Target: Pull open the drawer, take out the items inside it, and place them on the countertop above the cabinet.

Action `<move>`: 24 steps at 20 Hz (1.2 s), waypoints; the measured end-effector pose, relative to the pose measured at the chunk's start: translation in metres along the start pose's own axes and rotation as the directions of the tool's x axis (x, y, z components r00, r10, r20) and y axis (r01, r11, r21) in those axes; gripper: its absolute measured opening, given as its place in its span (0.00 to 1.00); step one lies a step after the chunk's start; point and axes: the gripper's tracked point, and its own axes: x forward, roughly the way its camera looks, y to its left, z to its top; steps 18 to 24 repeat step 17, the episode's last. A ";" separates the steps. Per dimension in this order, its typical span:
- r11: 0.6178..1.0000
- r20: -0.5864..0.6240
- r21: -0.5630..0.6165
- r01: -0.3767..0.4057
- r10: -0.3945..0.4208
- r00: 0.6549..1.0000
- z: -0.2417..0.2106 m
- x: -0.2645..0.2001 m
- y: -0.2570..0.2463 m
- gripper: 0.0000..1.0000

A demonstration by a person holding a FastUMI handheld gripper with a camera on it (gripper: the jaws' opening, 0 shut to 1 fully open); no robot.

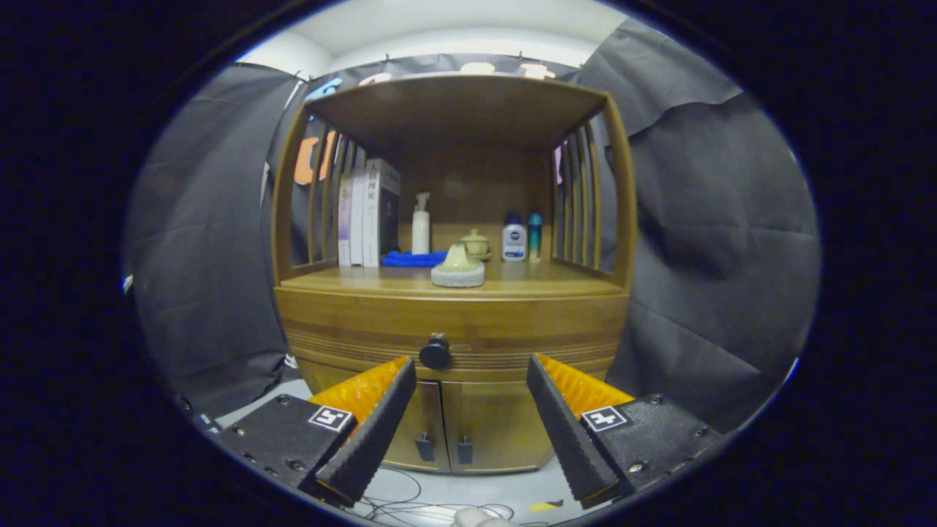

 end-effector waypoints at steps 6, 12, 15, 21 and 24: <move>1.000 0.079 0.006 -0.002 0.001 0.997 0.003 0.002 0.000 0.99; 1.000 0.126 0.013 0.015 -0.016 0.992 0.012 0.001 -0.002 0.99; 1.000 0.128 0.006 0.020 -0.021 0.992 0.013 0.000 -0.006 0.99; 1.000 0.118 0.012 0.019 -0.020 0.993 0.011 0.000 -0.004 0.99; 1.000 0.118 0.012 0.019 -0.020 0.993 0.011 0.000 -0.004 0.99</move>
